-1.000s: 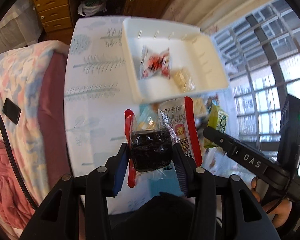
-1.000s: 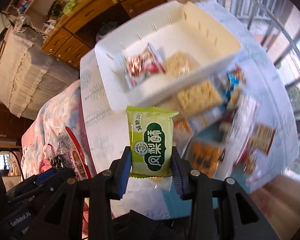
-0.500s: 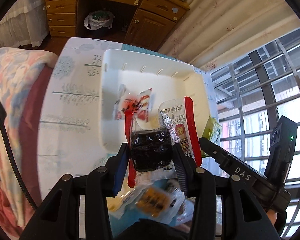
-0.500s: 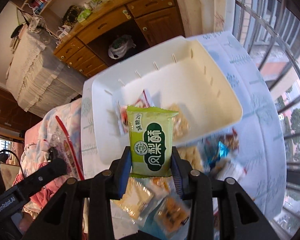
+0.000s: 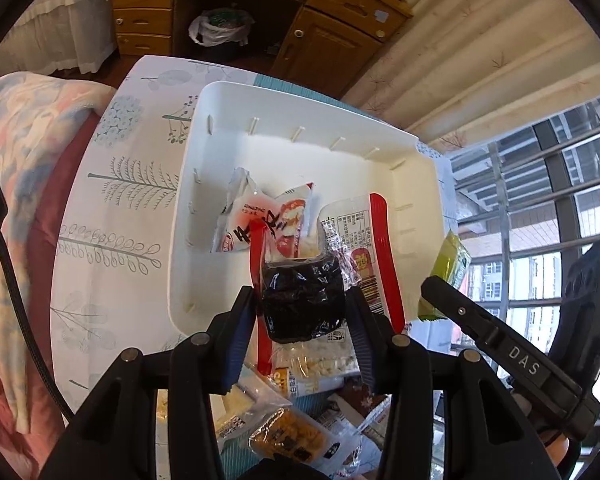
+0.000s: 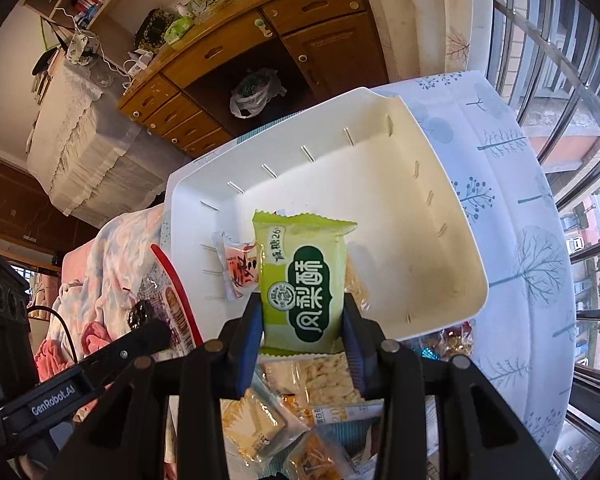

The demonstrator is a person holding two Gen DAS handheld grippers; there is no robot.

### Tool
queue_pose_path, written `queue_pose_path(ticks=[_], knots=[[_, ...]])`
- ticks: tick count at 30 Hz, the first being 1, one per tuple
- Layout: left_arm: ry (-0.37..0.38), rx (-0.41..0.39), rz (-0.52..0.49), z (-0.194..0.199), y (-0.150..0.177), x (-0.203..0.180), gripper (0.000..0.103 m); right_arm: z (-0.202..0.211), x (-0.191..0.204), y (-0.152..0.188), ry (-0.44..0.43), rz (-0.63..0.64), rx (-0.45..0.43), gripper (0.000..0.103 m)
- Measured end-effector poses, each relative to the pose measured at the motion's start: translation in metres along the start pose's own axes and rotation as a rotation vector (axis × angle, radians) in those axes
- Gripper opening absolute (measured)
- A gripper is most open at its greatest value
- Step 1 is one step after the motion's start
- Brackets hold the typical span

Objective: Organize snacks
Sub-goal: 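Carry both packs into the white tray and open both grippers, then withdraw both tools from the tray and move toward remaining snacks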

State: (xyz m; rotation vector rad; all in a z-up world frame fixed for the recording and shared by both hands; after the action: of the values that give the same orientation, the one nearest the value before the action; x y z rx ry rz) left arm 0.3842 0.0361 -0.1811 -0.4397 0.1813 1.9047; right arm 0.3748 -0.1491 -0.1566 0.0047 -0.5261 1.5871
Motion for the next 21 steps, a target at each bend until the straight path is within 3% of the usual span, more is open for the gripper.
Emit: queue_pose_path(ticks=[3,7,10,21], knots=[[-0.013,-0.022,0.017,0.001,-0.005,0.001,0.073,-0.004,-0.005,-0.001,-0.005,-0.014,0.014,0.039],[-0.027,-0.036,0.028,0.005,-0.009,0.004,0.074,-0.005,-0.011,-0.001,0.017,-0.032,0.035,0.049],[-0.041,-0.032,0.023,0.010,-0.007,0.007,0.074,-0.003,-0.012,0.000,0.017,-0.046,0.037,0.050],[-0.015,-0.032,-0.114,0.045,0.020,0.014,0.074,0.027,0.007,0.022,0.045,-0.115,-0.030,0.058]])
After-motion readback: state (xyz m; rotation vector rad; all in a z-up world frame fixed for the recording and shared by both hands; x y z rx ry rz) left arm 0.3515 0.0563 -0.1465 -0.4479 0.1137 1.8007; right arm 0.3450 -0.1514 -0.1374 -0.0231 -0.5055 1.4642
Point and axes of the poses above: each gripper's, at about its wrist camera, not at the fingertips, and z roughly against the way its jaws point, x to its left, y to its underside, the point moved 8 cm from there along -z, roughly the way its jaws point, and after that the axes turned 14 degrees about z, right-handed, at the moved point
